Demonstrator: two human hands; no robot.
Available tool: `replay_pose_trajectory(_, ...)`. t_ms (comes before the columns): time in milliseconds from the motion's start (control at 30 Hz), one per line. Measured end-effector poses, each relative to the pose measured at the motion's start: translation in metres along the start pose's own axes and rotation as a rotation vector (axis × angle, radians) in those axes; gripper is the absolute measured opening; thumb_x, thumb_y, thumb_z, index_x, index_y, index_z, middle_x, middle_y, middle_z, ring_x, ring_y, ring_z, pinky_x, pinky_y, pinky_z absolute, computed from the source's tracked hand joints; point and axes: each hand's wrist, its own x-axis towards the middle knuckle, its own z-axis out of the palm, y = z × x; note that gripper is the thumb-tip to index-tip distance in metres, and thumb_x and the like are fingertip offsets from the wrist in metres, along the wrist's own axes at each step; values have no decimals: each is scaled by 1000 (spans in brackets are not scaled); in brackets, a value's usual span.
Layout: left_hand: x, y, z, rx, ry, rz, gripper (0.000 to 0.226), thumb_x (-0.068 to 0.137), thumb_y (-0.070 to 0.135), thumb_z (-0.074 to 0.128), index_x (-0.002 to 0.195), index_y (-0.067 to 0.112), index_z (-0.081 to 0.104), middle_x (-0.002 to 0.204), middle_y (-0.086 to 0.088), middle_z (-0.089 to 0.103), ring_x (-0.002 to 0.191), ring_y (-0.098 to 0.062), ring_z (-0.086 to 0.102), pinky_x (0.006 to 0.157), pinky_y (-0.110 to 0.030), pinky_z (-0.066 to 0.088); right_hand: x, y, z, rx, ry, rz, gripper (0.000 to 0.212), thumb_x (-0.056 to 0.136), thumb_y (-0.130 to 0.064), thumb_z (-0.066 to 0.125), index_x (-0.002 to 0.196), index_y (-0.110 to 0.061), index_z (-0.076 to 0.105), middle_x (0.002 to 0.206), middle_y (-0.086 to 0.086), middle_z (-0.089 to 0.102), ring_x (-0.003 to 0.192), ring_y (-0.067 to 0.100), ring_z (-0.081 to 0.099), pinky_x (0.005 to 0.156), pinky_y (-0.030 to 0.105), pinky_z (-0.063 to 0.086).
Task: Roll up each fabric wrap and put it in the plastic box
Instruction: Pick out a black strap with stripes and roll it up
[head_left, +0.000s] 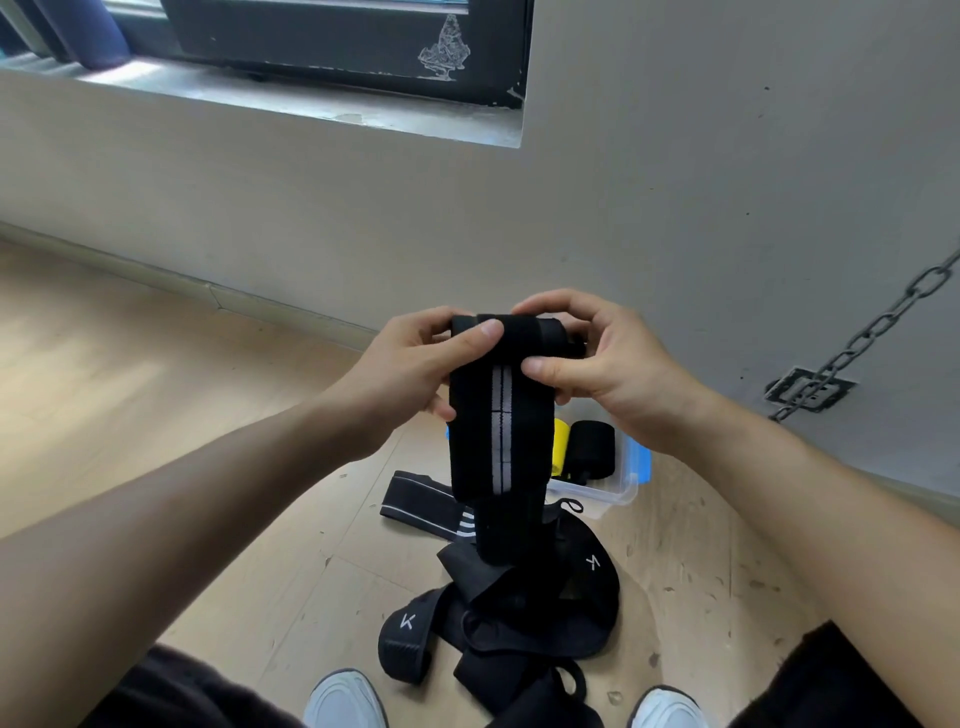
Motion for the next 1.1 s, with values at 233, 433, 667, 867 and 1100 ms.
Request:
replay_pose_trajectory(233, -1, -1, 1, -76, 33, 67, 27, 95, 14, 68, 122, 12, 66, 92, -3, 72, 88, -23, 70, 59, -33, 50, 0, -4, 1, 52, -36, 215, 30, 97, -30, 65, 123, -17, 65, 111, 9, 69, 91, 23, 72, 55, 31, 57)
replay_pose_trajectory(433, -1, 1, 2, -57, 20, 129, 32, 91, 10, 72, 121, 20, 66, 100, -3, 73, 92, -20, 73, 58, -26, 53, 1, -5, 2, 70, -24, 238, 45, 93, -50, 58, 122, -16, 68, 105, 11, 72, 87, 26, 74, 52, 30, 57)
replay_pose_trajectory(667, -1, 2, 1, -46, -53, 7, 45, 87, 39, 76, 129, 28, 64, 114, 3, 75, 105, -19, 73, 60, -27, 56, 1, -3, -1, 173, -31, 155, 33, 100, -30, 59, 122, -7, 66, 98, 8, 68, 77, 17, 69, 46, 24, 51)
replay_pose_trajectory(867, -2, 4, 0, -13, -128, -72, 53, 88, 62, 53, 128, 29, 67, 109, 1, 75, 89, -15, 72, 58, -27, 54, 1, 0, -4, 114, 15, 55, 28, 95, -13, 66, 123, -11, 66, 101, 5, 67, 88, 15, 69, 55, 28, 54)
replay_pose_trajectory(1100, 0, 0, -1, -39, -24, -49, 35, 99, 39, 60, 121, 13, 68, 86, 2, 67, 72, -12, 67, 51, -24, 48, 0, 3, 1, 106, 15, 61, 44, 86, 6, 71, 125, -13, 68, 103, 6, 69, 90, 15, 72, 71, 33, 63)
